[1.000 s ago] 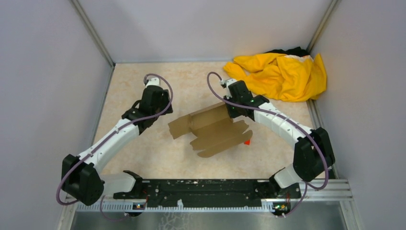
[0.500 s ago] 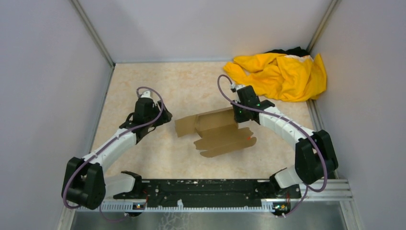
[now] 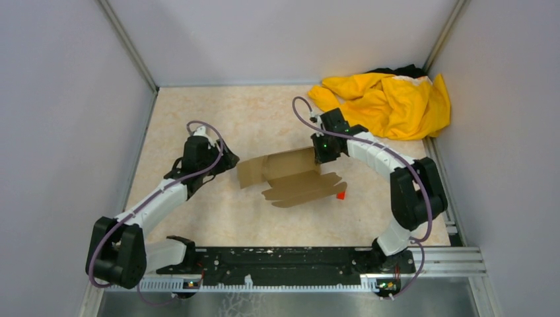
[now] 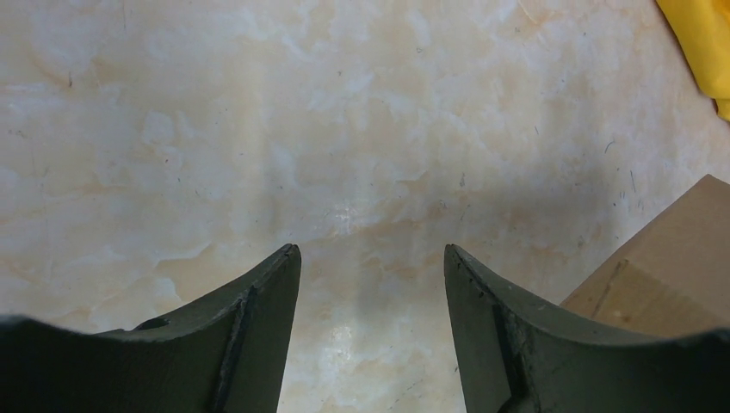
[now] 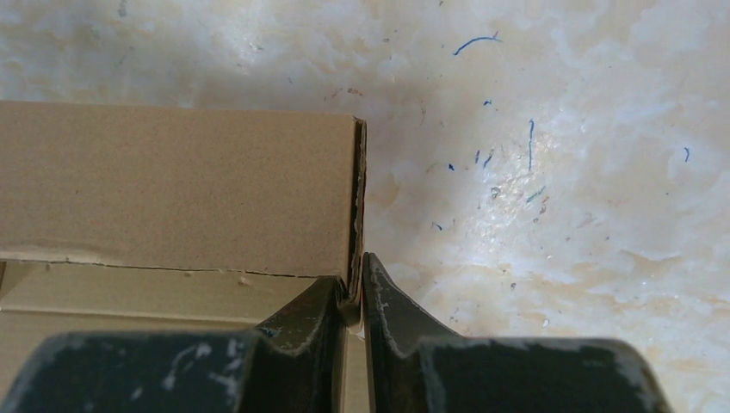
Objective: Fold the paper box
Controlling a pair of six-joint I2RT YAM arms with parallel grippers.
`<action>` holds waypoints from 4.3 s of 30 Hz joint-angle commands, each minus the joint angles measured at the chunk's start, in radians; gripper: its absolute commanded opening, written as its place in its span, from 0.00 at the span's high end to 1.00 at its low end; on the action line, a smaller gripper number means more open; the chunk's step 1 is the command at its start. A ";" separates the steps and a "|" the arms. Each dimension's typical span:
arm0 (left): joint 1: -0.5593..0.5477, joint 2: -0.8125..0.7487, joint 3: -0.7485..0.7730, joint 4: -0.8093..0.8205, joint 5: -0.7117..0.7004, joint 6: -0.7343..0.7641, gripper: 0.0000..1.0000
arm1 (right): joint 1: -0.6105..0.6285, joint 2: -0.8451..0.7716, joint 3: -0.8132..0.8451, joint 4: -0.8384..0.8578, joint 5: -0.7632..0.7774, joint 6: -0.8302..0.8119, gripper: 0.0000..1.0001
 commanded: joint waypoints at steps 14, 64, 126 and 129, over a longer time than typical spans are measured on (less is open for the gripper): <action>0.028 0.021 -0.029 0.073 0.017 -0.007 0.32 | 0.191 0.273 0.352 -0.362 0.237 -0.268 0.86; 0.025 0.234 -0.046 0.282 0.278 -0.074 0.39 | 0.281 0.396 0.376 -0.104 0.436 -0.310 0.90; 0.027 0.091 -0.085 0.222 0.180 -0.025 0.38 | 0.491 0.266 0.157 0.186 0.423 -0.582 0.89; 0.027 0.091 -0.088 0.222 0.176 -0.024 0.38 | 0.497 0.278 0.148 0.211 0.460 -0.597 0.90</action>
